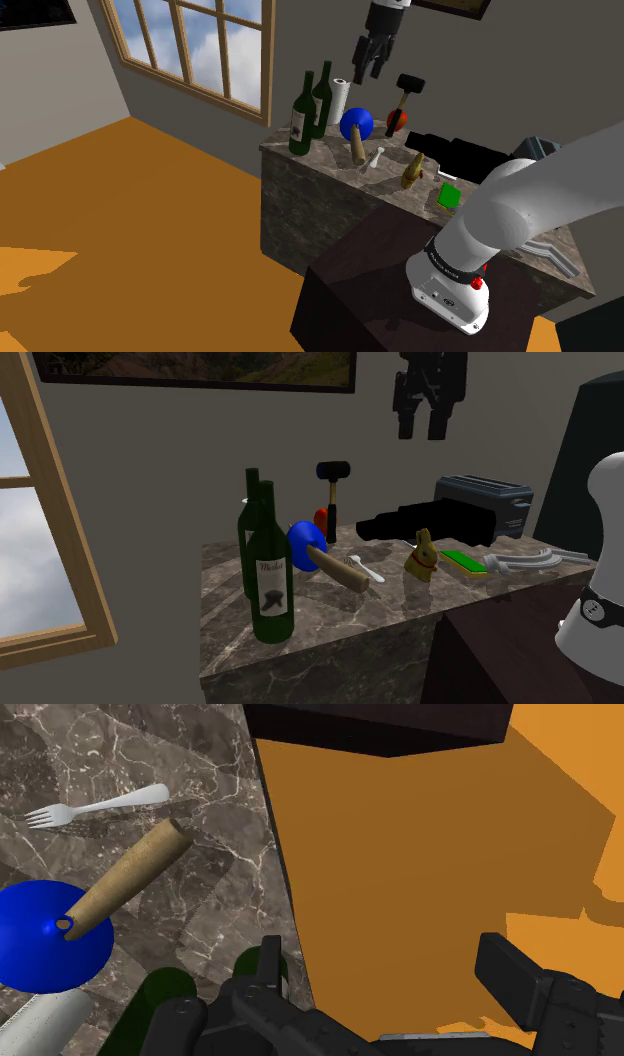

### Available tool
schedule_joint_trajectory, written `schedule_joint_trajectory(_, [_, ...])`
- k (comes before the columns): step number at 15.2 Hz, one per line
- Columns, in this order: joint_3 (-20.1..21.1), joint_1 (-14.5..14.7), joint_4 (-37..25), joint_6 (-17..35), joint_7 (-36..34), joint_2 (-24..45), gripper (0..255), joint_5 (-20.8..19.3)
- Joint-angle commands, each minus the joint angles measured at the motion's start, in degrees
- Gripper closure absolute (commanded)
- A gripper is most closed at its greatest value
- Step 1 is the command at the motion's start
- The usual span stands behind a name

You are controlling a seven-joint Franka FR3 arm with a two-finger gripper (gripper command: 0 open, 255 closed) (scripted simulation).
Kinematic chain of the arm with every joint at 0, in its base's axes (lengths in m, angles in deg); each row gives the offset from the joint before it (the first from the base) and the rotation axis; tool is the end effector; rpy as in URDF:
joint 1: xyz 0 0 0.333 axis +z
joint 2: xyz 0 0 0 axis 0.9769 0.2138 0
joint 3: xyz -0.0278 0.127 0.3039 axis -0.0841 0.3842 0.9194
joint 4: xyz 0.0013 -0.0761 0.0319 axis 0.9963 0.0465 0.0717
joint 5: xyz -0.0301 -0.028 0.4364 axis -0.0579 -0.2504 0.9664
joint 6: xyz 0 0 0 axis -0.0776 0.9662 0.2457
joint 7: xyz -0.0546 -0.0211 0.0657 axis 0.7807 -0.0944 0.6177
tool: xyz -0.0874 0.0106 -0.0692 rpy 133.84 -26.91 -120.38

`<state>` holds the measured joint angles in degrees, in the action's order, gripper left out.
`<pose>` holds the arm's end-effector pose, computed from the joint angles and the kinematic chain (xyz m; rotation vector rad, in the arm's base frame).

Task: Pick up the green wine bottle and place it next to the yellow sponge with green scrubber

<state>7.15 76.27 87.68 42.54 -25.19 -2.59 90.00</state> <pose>0.4520 -0.0392 0.5653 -3.0920 -0.1882 0.0366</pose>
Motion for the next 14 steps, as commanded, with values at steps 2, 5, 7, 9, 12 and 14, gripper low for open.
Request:
schedule_joint_trajectory(2, [-0.4,0.1,-4.0,3.1,1.0,6.5,0,-0.3])
schedule_joint_trajectory(5, [-0.8,0.0,-8.5,5.4,2.1,12.7,0,-0.6])
schedule_joint_trajectory(7, [-1.0,0.0,-11.8,6.6,2.8,16.9,0,-0.7])
schedule_joint_trajectory(9, [-1.2,-0.1,-15.5,7.5,3.5,21.1,0,-0.7])
schedule_joint_trajectory(12, [-1.4,-0.2,-21.7,8.4,4.4,27.6,0,-0.7])
schedule_joint_trajectory(14, [-1.5,-0.4,-26.3,8.6,5.1,32.0,0,-0.6])
